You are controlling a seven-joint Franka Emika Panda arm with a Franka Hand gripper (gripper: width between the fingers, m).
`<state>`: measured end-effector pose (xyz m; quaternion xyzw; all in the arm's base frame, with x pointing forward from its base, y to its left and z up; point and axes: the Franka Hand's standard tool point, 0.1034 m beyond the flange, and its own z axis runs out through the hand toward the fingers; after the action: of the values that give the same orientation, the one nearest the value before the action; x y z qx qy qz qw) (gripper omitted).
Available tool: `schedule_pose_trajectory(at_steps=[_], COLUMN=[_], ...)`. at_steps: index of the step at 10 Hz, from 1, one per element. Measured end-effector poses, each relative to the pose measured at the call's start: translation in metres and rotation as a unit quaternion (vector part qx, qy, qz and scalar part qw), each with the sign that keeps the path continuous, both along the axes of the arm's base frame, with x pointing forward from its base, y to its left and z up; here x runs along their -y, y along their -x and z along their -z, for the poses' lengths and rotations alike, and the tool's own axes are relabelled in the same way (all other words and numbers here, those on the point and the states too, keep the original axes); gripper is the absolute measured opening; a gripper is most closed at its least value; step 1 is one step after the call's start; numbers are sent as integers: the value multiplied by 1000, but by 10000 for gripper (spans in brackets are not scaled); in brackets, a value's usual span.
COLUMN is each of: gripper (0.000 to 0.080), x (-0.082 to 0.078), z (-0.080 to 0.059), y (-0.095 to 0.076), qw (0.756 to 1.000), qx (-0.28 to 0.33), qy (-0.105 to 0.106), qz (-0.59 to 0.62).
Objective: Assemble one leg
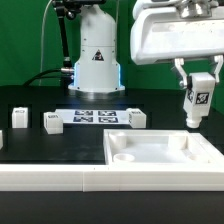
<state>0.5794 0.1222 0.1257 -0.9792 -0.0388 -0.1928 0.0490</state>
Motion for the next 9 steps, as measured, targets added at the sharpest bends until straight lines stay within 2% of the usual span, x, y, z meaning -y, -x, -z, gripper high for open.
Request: schedule_pose_trajectory(at_steps=[1, 4, 6, 7, 9], gripper=[292, 292, 292, 292, 292], x=[1, 0, 8, 12, 13], z=[4, 5, 5, 9, 15], y=[-5, -4, 2, 0, -15], qw=[1000, 1000, 1000, 999, 999], qx=[-1, -1, 13, 14, 23], qy=[-1, 0, 13, 16, 17], qz=[4, 1, -26, -28, -30])
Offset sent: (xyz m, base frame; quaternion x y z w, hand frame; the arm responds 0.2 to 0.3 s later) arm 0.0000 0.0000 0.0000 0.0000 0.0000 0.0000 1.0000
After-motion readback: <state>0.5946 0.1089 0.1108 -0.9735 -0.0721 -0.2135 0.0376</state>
